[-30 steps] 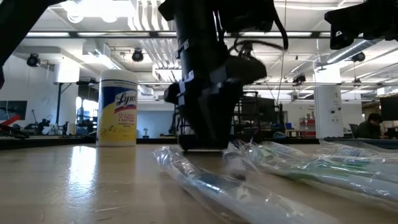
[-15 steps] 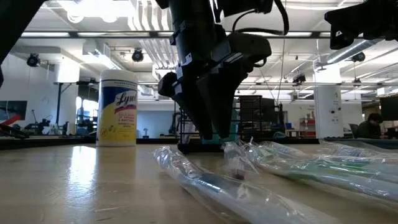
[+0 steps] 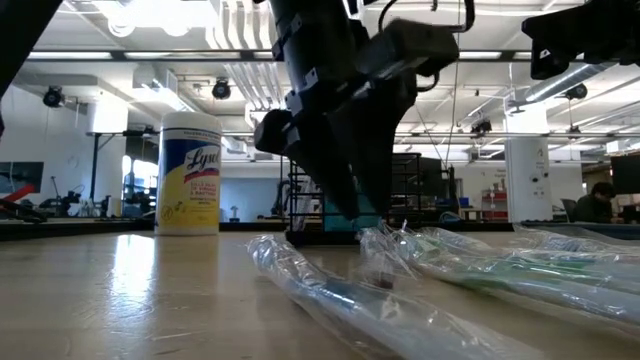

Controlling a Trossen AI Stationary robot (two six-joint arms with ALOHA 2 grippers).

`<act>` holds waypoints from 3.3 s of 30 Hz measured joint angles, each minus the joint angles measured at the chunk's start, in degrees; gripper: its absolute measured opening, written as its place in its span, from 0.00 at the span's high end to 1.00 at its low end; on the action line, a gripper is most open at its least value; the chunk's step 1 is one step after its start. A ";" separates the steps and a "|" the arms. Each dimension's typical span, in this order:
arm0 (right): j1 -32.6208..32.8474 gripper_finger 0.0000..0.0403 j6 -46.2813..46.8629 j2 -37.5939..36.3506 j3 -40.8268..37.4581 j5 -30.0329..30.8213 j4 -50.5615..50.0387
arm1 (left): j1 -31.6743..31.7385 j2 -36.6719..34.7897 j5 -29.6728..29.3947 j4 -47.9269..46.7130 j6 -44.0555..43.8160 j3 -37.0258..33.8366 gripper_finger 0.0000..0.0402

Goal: Pick & Place toothbrushing station
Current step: Put the purple toothbrush into the wire organizer

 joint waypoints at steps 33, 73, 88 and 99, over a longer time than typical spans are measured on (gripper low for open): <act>-0.01 0.97 0.00 0.03 0.07 0.02 -0.02 | -0.50 2.79 -1.48 11.37 -5.97 -3.82 0.58; -0.01 0.97 -0.02 0.02 0.07 0.02 -0.04 | -5.90 -22.11 -20.79 6.90 11.56 -11.66 1.00; 0.01 0.97 -0.02 0.00 0.07 1.05 0.04 | -1.53 -21.64 -4.47 28.53 9.77 -32.88 1.00; -0.01 0.97 -0.61 0.00 0.07 1.05 0.04 | -1.31 -21.64 -2.84 24.17 15.13 -33.97 0.98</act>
